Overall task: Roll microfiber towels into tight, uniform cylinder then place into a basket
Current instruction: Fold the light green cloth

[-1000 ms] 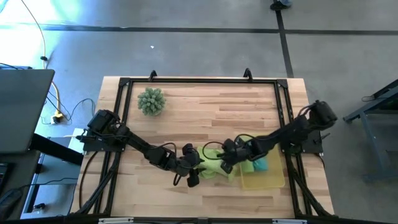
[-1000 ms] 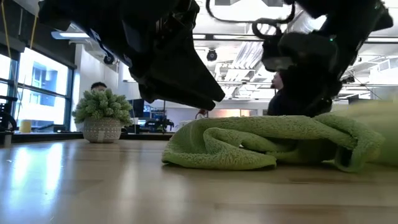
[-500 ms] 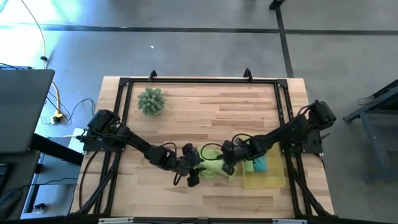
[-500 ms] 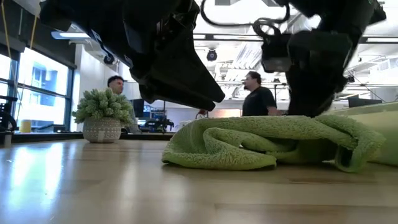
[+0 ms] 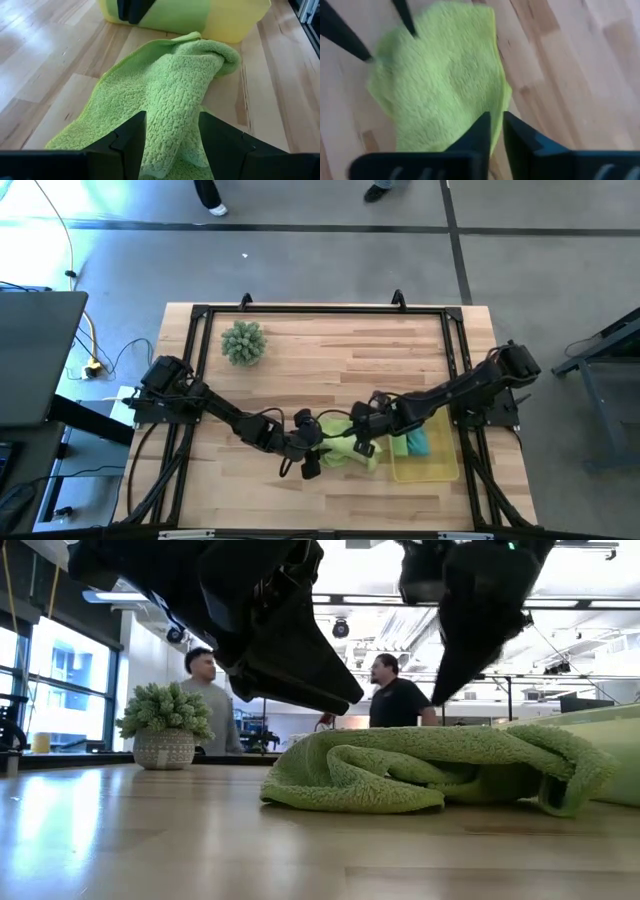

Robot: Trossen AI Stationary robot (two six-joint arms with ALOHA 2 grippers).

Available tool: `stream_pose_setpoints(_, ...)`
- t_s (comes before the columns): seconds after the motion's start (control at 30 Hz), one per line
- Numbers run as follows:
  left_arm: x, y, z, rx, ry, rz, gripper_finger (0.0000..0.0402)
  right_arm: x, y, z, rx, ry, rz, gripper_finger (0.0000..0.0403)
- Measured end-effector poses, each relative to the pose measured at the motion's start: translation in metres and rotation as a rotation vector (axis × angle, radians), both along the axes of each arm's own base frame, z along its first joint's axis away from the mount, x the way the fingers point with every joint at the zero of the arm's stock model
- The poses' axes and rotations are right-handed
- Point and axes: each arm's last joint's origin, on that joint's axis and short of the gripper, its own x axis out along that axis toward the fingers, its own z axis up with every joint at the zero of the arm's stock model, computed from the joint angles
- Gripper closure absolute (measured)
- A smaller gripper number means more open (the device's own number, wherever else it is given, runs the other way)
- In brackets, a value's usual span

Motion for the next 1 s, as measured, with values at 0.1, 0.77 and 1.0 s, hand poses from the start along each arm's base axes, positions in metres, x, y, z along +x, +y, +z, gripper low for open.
stream_pose_setpoints(0.1, 0.0, 0.0, 0.0, -0.001, 0.0, 0.001, 0.0229, -0.004, -0.005, -0.01, 0.057, 0.031, -0.057, 0.0325)
stream_pose_setpoints(0.77, 0.0, 0.001, 0.0, 0.004, 0.002, 0.0, 0.0229, 0.013, -0.031, -0.059, 0.172, 0.201, -0.066, 0.0347)
stream_pose_setpoints(1.0, 0.0, 0.001, 0.0, 0.025, 0.007, -0.014, 0.0229, 0.013, -0.028, -0.058, 0.178, 0.207, 0.013, 0.0392)
